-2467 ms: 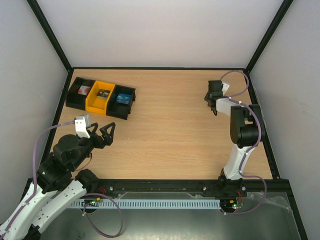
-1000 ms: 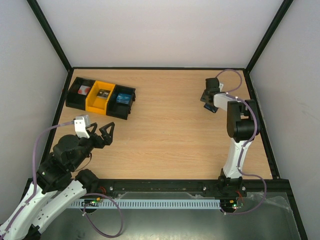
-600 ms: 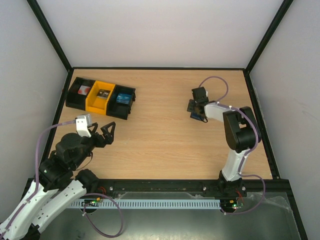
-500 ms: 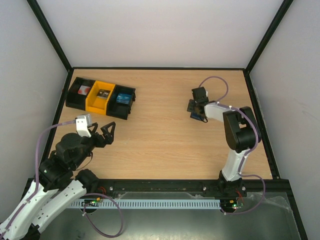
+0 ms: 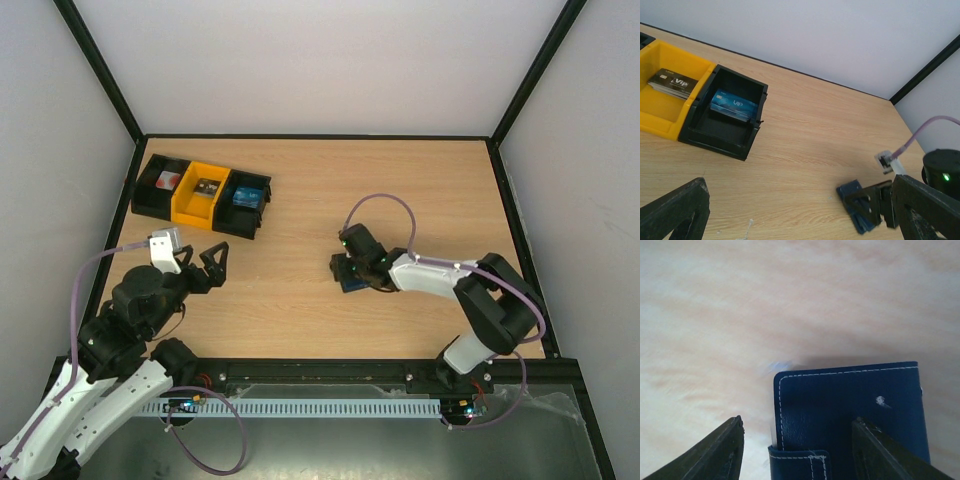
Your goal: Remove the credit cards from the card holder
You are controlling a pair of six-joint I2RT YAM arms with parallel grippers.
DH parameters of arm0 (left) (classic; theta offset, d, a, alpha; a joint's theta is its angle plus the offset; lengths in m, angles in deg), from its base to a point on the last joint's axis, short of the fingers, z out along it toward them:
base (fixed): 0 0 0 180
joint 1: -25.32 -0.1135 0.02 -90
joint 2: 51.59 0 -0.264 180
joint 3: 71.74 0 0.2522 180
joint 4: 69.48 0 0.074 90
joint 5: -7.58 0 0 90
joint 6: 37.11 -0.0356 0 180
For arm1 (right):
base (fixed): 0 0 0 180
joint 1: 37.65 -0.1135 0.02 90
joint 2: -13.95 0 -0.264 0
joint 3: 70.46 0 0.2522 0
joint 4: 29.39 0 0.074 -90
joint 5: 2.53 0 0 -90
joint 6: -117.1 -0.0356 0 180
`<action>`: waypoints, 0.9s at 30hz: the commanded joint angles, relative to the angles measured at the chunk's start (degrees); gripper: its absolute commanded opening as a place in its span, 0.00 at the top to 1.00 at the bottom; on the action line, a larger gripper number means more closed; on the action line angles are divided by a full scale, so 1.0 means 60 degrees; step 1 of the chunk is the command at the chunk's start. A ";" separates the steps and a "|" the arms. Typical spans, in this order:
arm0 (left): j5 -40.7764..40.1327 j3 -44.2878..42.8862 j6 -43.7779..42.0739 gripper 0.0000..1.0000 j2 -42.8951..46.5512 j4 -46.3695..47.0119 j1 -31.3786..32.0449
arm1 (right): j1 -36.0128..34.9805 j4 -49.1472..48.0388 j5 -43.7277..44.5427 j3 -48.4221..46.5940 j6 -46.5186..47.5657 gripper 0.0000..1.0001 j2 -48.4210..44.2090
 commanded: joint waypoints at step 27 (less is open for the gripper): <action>0.3815 0.1754 0.1690 0.00 -0.2924 0.2648 0.0786 | 0.0385 0.0726 -0.1449 0.1679 -0.0270 0.46 -0.2090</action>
